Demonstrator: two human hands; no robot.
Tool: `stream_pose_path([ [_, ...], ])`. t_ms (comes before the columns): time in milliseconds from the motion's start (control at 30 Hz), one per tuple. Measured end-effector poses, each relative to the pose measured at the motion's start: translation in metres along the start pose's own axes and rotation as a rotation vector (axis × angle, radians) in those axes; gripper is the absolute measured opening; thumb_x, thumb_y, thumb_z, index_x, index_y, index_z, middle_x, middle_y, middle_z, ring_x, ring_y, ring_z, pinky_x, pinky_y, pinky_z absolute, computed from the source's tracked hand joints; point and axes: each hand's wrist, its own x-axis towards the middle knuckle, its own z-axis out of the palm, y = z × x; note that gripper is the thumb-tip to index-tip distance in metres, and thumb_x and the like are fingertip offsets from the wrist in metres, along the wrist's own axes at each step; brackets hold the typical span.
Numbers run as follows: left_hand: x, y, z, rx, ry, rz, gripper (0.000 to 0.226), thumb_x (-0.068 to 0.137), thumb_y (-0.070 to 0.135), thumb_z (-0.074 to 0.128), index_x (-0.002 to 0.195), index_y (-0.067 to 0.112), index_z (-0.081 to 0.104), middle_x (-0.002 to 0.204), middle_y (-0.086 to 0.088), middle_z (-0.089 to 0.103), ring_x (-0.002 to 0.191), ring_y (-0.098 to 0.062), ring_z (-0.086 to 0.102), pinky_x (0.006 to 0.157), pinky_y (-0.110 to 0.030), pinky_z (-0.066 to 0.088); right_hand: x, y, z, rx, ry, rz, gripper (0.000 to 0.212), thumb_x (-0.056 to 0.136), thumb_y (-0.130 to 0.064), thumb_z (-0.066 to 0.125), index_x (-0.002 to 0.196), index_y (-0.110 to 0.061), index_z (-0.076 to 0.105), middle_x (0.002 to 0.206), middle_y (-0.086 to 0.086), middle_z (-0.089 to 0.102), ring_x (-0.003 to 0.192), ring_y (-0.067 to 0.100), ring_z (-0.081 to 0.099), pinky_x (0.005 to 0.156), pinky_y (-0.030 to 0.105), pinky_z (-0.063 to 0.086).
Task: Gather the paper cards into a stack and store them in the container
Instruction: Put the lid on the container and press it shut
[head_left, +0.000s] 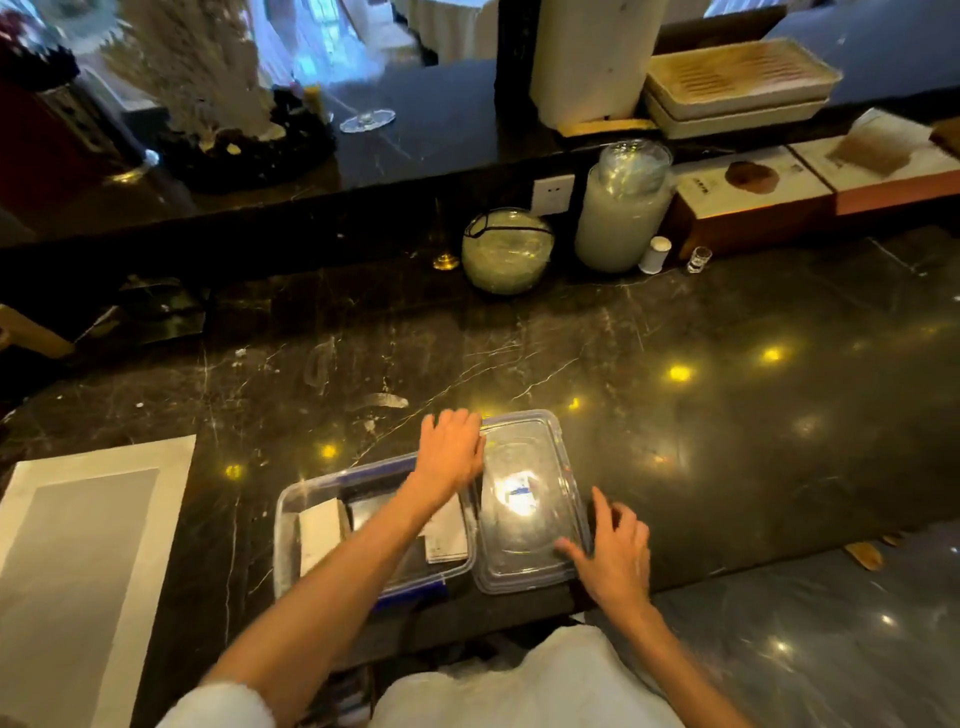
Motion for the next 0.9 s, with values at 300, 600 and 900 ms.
stream_pose_path([
  [300,0.065,0.059,0.038,-0.086,-0.539,-0.254,0.103,0.082,0.048,0.071,0.155,0.013,0.006,0.162,-0.022,-0.004,0.149,-0.041,0.001,0.117,-0.062,0.017,0.020,0.072,-0.014,-0.071,0.133,0.095,0.094,0.070,-0.081,0.052,0.148,-0.029,0.040,0.149,0.014,0.040,0.136,0.035,0.034,0.103,0.047,0.037],
  [600,0.062,0.122,0.054,-0.214,-0.236,-0.283,0.092,0.067,0.071,0.070,0.131,0.010,0.044,0.132,-0.015,0.045,0.125,-0.034,0.042,0.103,-0.046,0.040,0.062,0.131,-0.064,0.260,0.192,0.563,0.101,0.072,-0.073,0.063,0.153,-0.026,0.026,0.157,0.020,0.018,0.142,0.041,0.019,0.110,0.055,0.028],
  [900,0.014,0.154,0.027,-0.568,0.021,-0.180,0.051,0.092,0.044,0.060,0.133,0.016,0.049,0.117,-0.014,0.041,0.110,-0.033,0.043,0.102,-0.042,0.038,0.106,0.109,-0.084,0.629,-0.017,0.811,0.073,0.098,-0.055,0.042,0.157,-0.028,0.010,0.164,0.015,-0.014,0.148,0.047,-0.015,0.118,0.059,0.000],
])
